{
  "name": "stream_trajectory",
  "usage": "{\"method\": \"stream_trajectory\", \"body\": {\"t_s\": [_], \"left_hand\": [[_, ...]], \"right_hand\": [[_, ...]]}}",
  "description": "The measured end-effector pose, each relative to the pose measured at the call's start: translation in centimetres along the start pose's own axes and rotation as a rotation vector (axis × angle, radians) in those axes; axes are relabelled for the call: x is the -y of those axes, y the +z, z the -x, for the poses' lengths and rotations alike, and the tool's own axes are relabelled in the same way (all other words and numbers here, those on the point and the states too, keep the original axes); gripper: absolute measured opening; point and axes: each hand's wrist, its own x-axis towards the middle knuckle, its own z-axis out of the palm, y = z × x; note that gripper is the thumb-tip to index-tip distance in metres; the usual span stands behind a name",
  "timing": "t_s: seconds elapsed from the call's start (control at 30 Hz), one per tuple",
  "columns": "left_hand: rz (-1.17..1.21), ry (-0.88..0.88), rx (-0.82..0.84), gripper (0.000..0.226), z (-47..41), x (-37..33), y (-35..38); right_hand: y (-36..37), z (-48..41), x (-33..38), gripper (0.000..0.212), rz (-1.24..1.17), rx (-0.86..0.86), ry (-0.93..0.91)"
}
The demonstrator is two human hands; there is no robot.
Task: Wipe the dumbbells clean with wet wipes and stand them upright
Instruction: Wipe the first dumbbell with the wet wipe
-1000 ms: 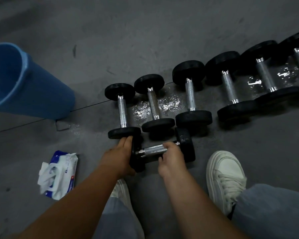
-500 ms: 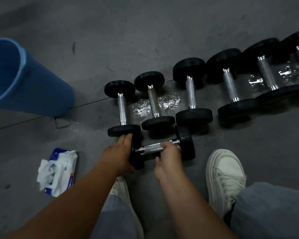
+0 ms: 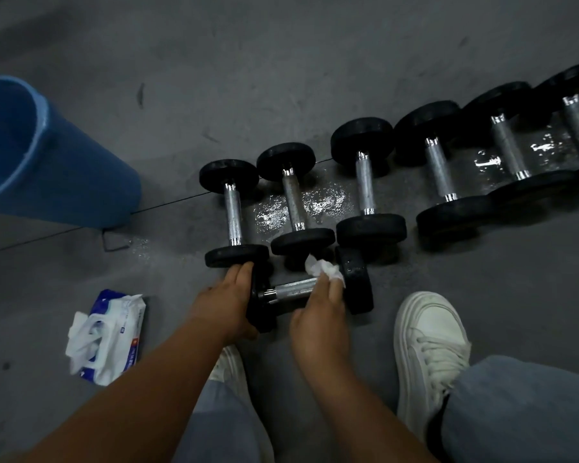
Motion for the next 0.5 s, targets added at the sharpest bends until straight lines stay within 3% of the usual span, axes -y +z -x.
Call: {"method": "stream_trajectory", "body": {"t_s": [0.13,0.23,0.33,0.5], "left_hand": [[-0.008,0.0,0.001,0.132,-0.1,0.0,0.1],[-0.001,0.0,0.003,0.132,-0.1,0.1,0.1],[-0.001,0.0,0.008,0.131,-0.1,0.1,0.0],[0.002,0.0,-0.004,0.13,0.0,0.1,0.1]], "right_hand": [[0.4,-0.3,-1.4,0.066,0.145,0.238,-0.087],[0.3,-0.8,-2.4,0.068,0.153,0.131,-0.045],[0.7,-1.2,-1.9,0.061,0.183,0.208,-0.113],[0.8,-1.6,-3.0,0.078,0.214,0.069,-0.056]]}}
